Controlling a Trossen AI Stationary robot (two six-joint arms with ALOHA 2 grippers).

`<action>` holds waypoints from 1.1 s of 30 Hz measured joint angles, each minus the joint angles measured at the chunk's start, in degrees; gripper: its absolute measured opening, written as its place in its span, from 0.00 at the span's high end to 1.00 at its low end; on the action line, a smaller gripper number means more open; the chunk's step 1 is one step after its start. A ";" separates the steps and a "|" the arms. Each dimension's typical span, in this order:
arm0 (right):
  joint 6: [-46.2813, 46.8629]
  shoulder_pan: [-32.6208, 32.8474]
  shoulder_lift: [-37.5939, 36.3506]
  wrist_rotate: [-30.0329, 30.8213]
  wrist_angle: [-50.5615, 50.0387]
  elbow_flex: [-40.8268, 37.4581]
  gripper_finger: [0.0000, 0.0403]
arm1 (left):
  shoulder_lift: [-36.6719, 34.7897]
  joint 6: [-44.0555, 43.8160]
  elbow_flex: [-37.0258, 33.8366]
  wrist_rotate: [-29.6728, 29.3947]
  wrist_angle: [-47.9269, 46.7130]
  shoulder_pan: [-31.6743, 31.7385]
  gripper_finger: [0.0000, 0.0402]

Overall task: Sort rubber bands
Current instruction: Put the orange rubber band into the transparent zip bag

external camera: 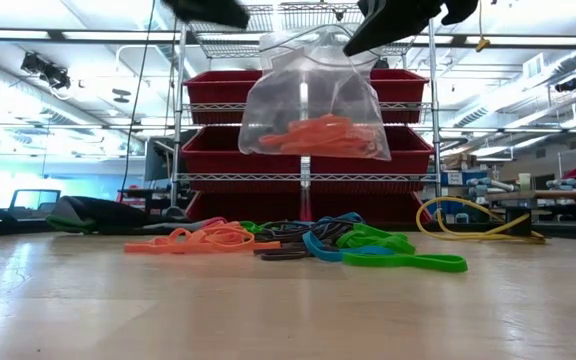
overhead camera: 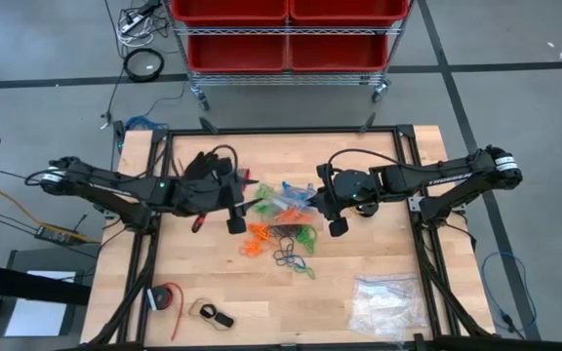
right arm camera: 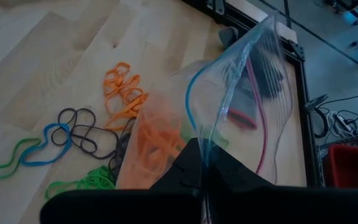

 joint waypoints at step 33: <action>-0.41 -0.52 0.04 -0.05 0.35 0.00 1.00 | 22.31 -15.62 -36.03 32.83 49.26 12.41 0.62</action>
